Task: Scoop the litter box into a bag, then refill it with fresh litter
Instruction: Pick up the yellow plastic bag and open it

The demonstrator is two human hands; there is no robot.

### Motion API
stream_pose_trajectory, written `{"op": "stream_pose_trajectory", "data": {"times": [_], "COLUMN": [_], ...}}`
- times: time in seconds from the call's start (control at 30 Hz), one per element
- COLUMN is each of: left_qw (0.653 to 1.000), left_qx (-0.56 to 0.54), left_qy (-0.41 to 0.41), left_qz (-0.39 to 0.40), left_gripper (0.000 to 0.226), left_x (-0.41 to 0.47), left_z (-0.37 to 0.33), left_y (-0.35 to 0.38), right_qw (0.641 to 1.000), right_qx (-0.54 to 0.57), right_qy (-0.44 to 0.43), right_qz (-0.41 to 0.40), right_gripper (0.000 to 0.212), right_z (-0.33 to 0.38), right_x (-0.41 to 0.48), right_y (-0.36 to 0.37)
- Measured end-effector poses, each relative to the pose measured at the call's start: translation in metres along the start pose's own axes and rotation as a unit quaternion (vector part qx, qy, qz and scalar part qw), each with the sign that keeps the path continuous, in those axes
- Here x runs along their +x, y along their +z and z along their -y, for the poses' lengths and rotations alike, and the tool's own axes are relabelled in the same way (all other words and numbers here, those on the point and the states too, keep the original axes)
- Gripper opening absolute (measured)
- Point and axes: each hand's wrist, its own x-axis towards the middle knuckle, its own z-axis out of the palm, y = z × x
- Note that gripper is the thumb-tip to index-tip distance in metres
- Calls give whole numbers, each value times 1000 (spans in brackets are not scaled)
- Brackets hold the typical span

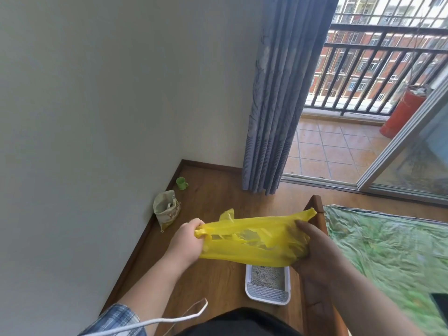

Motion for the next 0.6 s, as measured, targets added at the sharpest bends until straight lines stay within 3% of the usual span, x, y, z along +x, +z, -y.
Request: {"op": "stream_pose_trajectory", "data": {"times": [0.13, 0.23, 0.3, 0.4, 0.43, 0.5, 0.6], "left_qw": [986, 955, 901, 742, 712, 698, 725], "left_qx": [-132, -265, -399, -643, -679, -698, -673], "left_qy": [-62, -97, -148, -187, -181, -150, -113], "left_qz": [-78, -90, -88, -12, 9, 42, 94], "left_gripper": [19, 27, 27, 24, 25, 25, 23], "left_x": [8, 11, 14, 20, 18, 13, 8], "left_z": [6, 0, -6, -21, -27, -40, -48], "left_y": [-6, -10, -15, -26, -30, -35, -41], "right_qw": [992, 967, 949, 877, 845, 795, 799], "right_qx": [-100, -198, -263, -472, -529, -582, -553], "right_qy": [29, 50, 54, -31, -68, -162, -205], "right_qz": [76, 150, 168, 84, 34, -59, -121], "right_gripper": [21, 62, 73, 53, 40, 17, 19], "right_z": [4, 3, 5, 6, 5, 3, 3], "right_x": [-5, -2, 1, 4, 6, 12, 24], "right_y": [-5, -11, -14, -9, -7, -5, -8]}}
